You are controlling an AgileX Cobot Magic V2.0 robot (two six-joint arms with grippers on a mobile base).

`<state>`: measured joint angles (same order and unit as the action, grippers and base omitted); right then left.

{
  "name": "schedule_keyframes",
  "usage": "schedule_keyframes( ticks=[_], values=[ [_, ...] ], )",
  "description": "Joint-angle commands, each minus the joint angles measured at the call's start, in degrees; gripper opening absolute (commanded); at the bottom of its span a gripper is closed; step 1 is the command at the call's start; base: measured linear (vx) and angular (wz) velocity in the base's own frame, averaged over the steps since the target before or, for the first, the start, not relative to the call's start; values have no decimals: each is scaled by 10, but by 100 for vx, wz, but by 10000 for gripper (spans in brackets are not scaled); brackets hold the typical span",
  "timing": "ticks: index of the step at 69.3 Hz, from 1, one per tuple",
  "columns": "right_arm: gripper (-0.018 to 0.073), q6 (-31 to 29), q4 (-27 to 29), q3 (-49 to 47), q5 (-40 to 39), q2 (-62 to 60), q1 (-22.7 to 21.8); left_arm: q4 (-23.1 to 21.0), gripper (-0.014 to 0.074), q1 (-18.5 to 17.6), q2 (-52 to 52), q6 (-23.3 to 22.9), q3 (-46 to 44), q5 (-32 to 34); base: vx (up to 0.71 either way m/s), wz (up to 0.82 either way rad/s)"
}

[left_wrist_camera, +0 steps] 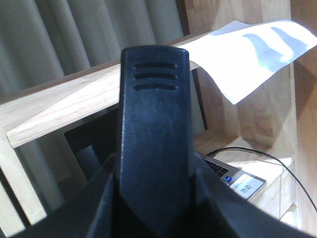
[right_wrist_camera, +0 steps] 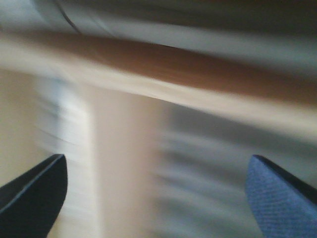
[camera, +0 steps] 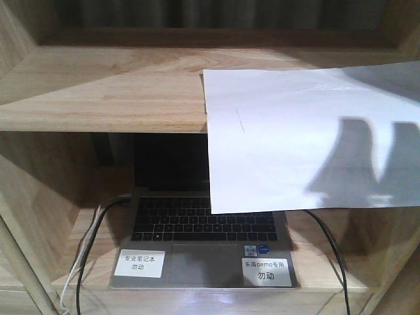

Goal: Grab stapler and paper to desk for stapling

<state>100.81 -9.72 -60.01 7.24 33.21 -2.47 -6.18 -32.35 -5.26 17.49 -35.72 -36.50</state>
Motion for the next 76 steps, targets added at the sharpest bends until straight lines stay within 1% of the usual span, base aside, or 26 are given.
schedule_keyframes(
  ticks=[1, 10, 14, 20, 24, 28, 32, 39, 49, 54, 65, 76],
  values=[
    [682, 56, -50, 4, -111, 8, -4, -4, -6, -3, -8, -1, -16, 74, 0, 0],
    [675, 55, -48, 70, -218, 6, -4, -4, -6, -3, -8, -1, -16, 74, 0, 0],
    [670, 56, -46, 103, -253, 4, -4, -4, -6, -3, -8, -1, -16, 74, 0, 0],
    [666, 56, -45, 151, -280, -8, -4, -4, -6, -3, -8, -1, -16, 74, 0, 0],
    [663, 55, -46, 182, -284, -19, -4, -4, -6, -3, -8, -1, -16, 74, 0, 0],
    [661, 55, -59, 213, -287, -33, -4, -4, -6, -3, -8, -1, -16, 74, 0, 0],
    [657, 54, -64, 241, -287, -50, 7, -4, -6, -3, -8, -1, -16, 74, 0, 0],
    [652, 53, -68, 283, -286, -76, 46, -4, -6, -3, -8, -1, -16, 74, 0, 0],
    [647, 35, -70, 333, -281, -113, 121, -4, -6, -3, -8, -1, -16, 74, 0, 0],
    [643, 21, -70, 356, -265, -132, 159, -4, -6, -3, -8, -1, -16, 74, 0, 0],
    [632, 19, -67, 404, -241, -153, 233, -4, -6, -3, -8, -1, -16, 74, 0, 0],
    [622, 19, -52, 449, -244, -154, 287, -4, -6, -3, -8, -1, -16, 74, 0, 0]
  ],
)
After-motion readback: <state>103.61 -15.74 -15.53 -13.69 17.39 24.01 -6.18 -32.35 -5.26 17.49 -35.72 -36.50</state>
